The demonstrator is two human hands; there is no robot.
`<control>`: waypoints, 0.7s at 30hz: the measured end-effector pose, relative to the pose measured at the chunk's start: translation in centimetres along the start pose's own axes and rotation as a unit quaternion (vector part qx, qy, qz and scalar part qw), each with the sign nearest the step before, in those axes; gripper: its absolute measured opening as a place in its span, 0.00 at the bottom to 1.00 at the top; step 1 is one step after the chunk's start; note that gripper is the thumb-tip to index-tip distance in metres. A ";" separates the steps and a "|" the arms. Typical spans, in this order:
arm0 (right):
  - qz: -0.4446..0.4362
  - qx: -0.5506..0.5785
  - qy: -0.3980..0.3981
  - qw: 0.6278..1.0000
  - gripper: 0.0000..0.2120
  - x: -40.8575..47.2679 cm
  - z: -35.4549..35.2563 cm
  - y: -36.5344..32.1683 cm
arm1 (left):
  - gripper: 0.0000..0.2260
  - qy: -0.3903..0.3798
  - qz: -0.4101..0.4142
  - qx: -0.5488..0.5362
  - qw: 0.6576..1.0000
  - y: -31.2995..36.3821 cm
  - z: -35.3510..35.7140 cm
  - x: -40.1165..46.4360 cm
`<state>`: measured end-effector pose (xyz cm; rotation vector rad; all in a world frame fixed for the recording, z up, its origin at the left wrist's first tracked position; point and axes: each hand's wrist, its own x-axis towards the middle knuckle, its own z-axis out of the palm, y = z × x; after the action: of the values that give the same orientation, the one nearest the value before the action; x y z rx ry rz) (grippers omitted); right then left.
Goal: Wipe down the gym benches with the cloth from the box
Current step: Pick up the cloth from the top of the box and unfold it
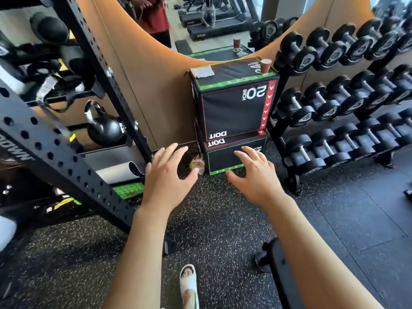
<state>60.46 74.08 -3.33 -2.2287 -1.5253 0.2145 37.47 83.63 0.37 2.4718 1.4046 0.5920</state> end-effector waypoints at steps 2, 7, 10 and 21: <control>0.006 -0.004 0.005 1.000 0.35 2.4 0.7 -0.3 | 0.28 -0.002 0.012 -0.009 1.000 -1.0 0.6 2.7; 0.023 -0.004 0.030 0.999 0.33 9.3 2.5 -2.4 | 0.28 -0.008 0.048 -0.014 0.999 -5.2 0.9 10.1; 0.032 -0.006 0.041 0.999 0.33 13.4 3.4 -4.3 | 0.28 -0.010 0.059 -0.014 0.998 -7.4 0.5 14.9; 0.073 0.003 0.059 0.996 0.31 23.5 5.2 -6.4 | 0.28 -0.038 0.101 -0.047 0.993 -11.7 2.5 26.9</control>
<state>62.16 98.93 -2.60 -2.3067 -1.3020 0.1278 41.97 112.72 -0.27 2.5492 1.0811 0.5816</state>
